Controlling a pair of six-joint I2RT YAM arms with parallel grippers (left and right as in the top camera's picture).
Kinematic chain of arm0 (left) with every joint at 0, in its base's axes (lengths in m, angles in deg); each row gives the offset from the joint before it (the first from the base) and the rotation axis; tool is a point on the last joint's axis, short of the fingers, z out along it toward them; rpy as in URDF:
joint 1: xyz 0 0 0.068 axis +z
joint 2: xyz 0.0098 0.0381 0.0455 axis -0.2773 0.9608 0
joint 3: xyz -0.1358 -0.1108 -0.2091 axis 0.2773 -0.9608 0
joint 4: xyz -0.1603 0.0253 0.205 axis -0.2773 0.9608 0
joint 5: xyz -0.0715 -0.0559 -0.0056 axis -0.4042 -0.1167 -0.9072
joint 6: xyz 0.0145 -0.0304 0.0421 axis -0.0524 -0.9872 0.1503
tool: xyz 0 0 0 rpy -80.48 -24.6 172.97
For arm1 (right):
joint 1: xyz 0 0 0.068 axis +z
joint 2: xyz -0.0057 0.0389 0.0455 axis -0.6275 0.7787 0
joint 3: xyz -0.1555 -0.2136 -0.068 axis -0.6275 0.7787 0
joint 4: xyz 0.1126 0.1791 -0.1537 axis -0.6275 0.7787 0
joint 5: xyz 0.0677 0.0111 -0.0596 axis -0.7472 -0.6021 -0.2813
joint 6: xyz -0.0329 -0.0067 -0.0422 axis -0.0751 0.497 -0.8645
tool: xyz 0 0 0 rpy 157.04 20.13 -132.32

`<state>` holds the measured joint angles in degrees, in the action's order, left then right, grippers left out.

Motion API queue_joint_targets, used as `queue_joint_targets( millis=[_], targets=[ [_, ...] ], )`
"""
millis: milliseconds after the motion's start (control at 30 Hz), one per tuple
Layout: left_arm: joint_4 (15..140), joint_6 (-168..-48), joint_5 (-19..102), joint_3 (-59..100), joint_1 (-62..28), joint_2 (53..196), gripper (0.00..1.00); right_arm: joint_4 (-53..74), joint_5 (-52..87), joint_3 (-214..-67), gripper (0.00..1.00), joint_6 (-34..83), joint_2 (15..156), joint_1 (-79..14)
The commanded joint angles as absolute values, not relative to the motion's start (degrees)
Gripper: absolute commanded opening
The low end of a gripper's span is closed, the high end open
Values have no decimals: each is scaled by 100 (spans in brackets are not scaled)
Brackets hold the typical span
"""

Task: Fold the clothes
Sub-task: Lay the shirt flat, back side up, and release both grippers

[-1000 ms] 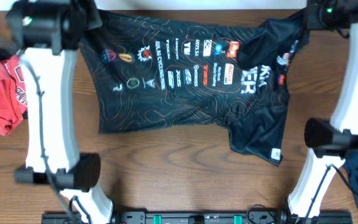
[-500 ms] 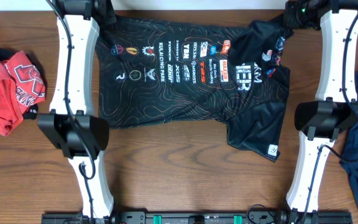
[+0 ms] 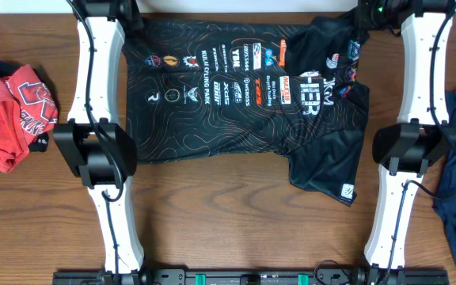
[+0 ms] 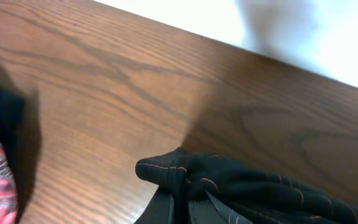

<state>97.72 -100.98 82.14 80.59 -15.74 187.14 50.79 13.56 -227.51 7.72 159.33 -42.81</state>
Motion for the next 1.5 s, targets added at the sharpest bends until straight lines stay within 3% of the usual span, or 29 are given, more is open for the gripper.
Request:
queue_joint_targets(
  millis=[0, 733, 1367, 1400, 1433, 1467],
  targets=[
    [9608, -9991, 8101, 8059, -1347, 18773, 6, 5002, 1317, -22736, 1, 927, 16058, -4292],
    [10183, -10019, 7559, 8043, -1233, 19774, 6, 5625, 1175, -22732, 1, 870, 16689, -4029],
    [11717, -10380, 7006, 8043, -1231, 19769, 6, 6438, 1177, -22732, 1, 872, 16689, -4023],
    [11743, -10378, 7006, 8043, -1231, 19769, 6, 6449, 1175, -22732, 17, 872, 16689, -4021],
    [11763, -10376, 7006, 8043, -1231, 19767, 6, 6452, 1175, -22732, 42, 870, 16689, -4016],
    [11780, -10356, 7008, 8043, -1231, 19769, 9, 6452, 1175, -22732, 54, 870, 16689, -4010]
  ],
)
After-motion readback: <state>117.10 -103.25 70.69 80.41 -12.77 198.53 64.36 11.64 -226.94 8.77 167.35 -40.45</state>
